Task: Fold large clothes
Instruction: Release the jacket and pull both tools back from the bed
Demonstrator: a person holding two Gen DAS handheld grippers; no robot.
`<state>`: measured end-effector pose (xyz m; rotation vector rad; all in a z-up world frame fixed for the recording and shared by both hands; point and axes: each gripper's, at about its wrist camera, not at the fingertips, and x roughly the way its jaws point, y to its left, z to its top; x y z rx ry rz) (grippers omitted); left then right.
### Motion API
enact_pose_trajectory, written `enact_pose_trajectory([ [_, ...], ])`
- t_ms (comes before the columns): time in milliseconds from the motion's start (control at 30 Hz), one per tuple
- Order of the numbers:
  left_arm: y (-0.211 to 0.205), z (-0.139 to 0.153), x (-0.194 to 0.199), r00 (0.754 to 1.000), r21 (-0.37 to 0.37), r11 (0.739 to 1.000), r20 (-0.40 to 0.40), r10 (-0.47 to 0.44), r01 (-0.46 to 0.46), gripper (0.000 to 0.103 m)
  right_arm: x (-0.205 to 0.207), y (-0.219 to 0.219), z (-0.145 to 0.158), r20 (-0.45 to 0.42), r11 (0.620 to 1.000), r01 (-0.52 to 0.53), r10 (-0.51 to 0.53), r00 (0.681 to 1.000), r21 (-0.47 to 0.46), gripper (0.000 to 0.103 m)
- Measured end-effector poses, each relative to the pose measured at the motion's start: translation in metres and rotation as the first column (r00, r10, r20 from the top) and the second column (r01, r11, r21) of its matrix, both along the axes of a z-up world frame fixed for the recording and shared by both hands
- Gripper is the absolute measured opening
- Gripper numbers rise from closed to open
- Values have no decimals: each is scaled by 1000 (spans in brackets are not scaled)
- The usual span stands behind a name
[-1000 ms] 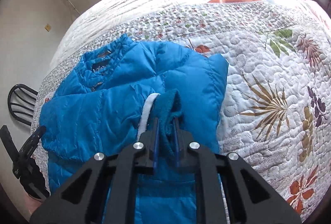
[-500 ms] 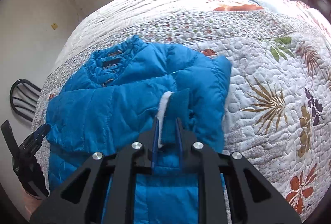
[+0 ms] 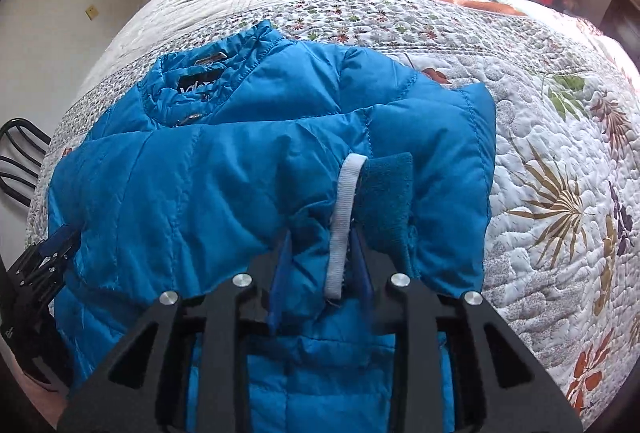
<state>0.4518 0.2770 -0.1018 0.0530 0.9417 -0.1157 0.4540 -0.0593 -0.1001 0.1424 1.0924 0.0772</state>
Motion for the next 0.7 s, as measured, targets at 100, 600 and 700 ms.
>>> enact_pose_trajectory([
  [100, 11, 15, -20, 1000, -30, 999, -5, 10, -11, 51, -29, -5, 20, 40, 995, -35, 32, 999, 89, 32],
  [600, 109, 32, -260, 1000, -115, 993, 21, 19, -17, 73, -288, -41, 27, 112, 978, -164, 150, 982, 125, 66],
  [700, 113, 23, -289, 1000, -147, 989, 10, 26, -24, 74, -319, -46, 12, 86, 982, -140, 130, 988, 124, 67],
])
